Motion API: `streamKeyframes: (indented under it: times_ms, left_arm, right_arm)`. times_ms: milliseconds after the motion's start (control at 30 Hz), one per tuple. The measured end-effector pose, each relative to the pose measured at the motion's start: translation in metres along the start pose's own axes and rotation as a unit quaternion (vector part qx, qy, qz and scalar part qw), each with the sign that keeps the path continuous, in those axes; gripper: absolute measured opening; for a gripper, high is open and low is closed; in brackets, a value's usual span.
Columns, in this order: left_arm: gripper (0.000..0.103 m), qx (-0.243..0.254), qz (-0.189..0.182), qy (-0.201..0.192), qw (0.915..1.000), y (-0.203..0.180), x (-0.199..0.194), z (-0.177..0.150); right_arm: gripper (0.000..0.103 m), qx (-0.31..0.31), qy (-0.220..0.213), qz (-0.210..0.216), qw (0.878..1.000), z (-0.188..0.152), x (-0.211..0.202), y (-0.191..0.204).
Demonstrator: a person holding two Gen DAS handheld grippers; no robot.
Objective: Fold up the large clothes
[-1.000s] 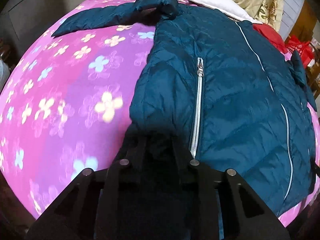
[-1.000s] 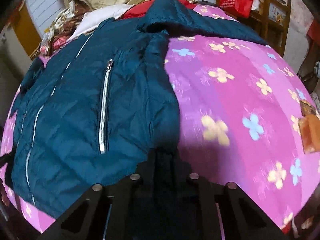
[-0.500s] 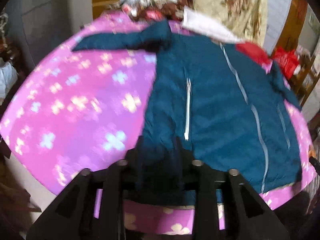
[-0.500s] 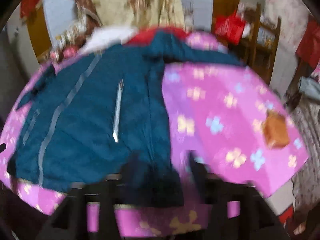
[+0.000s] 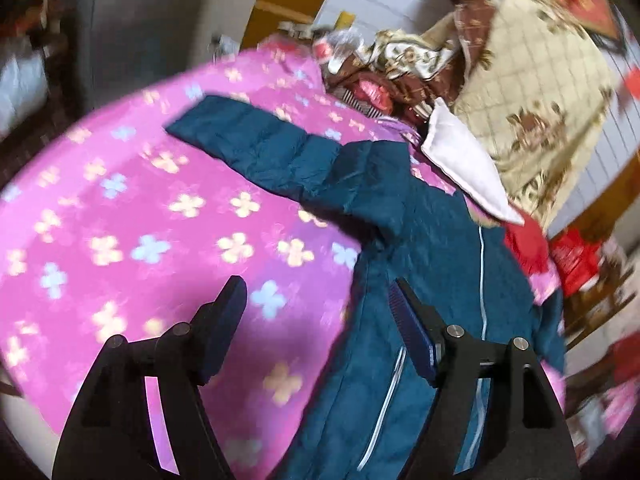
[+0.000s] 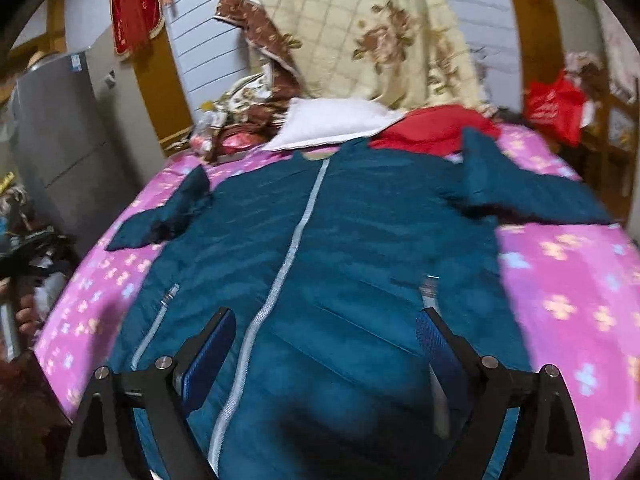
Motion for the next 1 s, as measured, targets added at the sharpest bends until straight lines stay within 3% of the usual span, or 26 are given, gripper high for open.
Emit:
streamKeyframes:
  times_ms: [133, 333, 567, 633, 833, 900, 933, 967, 1000]
  left_arm:
    - [0.074, -0.068, -0.052, 0.03, 0.9959, 0.016, 0.057, 0.017]
    - [0.074, -0.146, -0.111, 0.031, 0.9825, 0.023, 0.126, 0.037]
    - [0.073, -0.178, -0.13, 0.035, 0.9747, 0.024, 0.186, 0.054]
    - [0.073, -0.193, -0.14, 0.02, 0.971, 0.029, 0.194, 0.066]
    - [0.073, -0.203, -0.126, 0.025, 0.9707, 0.047, 0.213, 0.098]
    - [0.058, -0.191, -0.077, 0.038, 0.9778, 0.056, 0.215, 0.105]
    - [0.029, -0.175, -0.053, 0.042, 0.9822, 0.057, 0.214, 0.109]
    - [0.012, -0.157, -0.039, 0.043, 0.9858, 0.055, 0.21, 0.113]
    - [0.012, -0.141, -0.035, 0.037, 0.9887, 0.049, 0.203, 0.12]
  right_arm:
    - [0.09, 0.029, 0.028, 0.031, 0.999, 0.004, 0.052, -0.002]
    - [0.09, 0.047, 0.051, 0.048, 0.996, 0.005, 0.102, -0.014]
    - [0.09, 0.07, 0.055, 0.058, 0.994, 0.006, 0.119, -0.035]
    - [0.09, 0.079, 0.056, 0.065, 0.993, 0.004, 0.121, -0.04]
    - [0.09, 0.089, 0.058, 0.073, 0.992, -0.004, 0.128, -0.048]
    - [0.09, 0.092, 0.059, 0.076, 0.991, -0.005, 0.129, -0.049]
    - [0.09, 0.094, 0.06, 0.077, 0.991, -0.004, 0.13, -0.05]
    - [0.09, 0.096, 0.061, 0.078, 0.99, -0.004, 0.13, -0.05]
    - [0.09, 0.097, 0.061, 0.079, 0.99, -0.004, 0.131, -0.051]
Point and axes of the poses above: each gripper's, at about its wrist camera, not at the fingertips, and x roughly the way its jaws point, y to its left, z to its top, the point moved 10 cm from there along x, roughly the way its jaws point, and after that the axes turned 13 degrees about x, right-handed, at the moved point
